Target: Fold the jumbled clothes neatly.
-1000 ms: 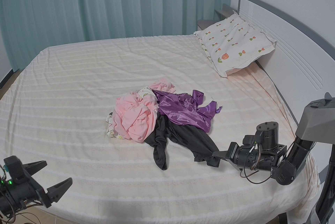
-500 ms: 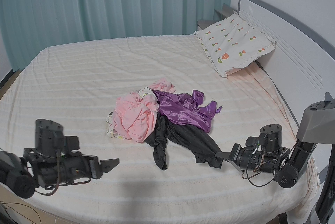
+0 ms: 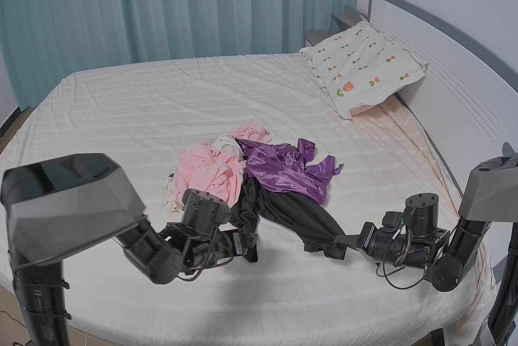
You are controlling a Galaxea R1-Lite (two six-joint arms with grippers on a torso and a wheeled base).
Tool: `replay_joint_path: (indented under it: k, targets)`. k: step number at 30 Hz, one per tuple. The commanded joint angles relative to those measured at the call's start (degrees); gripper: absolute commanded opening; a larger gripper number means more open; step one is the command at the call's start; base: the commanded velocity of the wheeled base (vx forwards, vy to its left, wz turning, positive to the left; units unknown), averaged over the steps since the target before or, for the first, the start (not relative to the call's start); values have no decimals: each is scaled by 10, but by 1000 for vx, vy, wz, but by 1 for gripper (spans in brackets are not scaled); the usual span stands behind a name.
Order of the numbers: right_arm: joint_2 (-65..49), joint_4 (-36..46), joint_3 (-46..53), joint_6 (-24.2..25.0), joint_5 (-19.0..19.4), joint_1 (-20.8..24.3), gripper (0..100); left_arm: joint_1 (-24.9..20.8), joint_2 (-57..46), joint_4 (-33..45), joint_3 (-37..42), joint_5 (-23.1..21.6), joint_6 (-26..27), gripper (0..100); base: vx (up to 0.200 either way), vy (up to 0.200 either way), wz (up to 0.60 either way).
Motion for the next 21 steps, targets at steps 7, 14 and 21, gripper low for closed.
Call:
replay_joint_path:
  k: [7, 14, 21]
  targets:
    - [4, -3, -1, 0, 0, -2, 0, -37, 170, -2, -162, 52, -23, 100, 0, 0, 0]
    - [4, -3, -1, 0, 0, -2, 0, -38, 177, 35, -197, 79, -23, 100, 0, 0, 0]
    - [4, -34, 13, 0, 2, 5, 0, -34, 166, 28, -162, 94, -39, 0, 0, 0, 0]
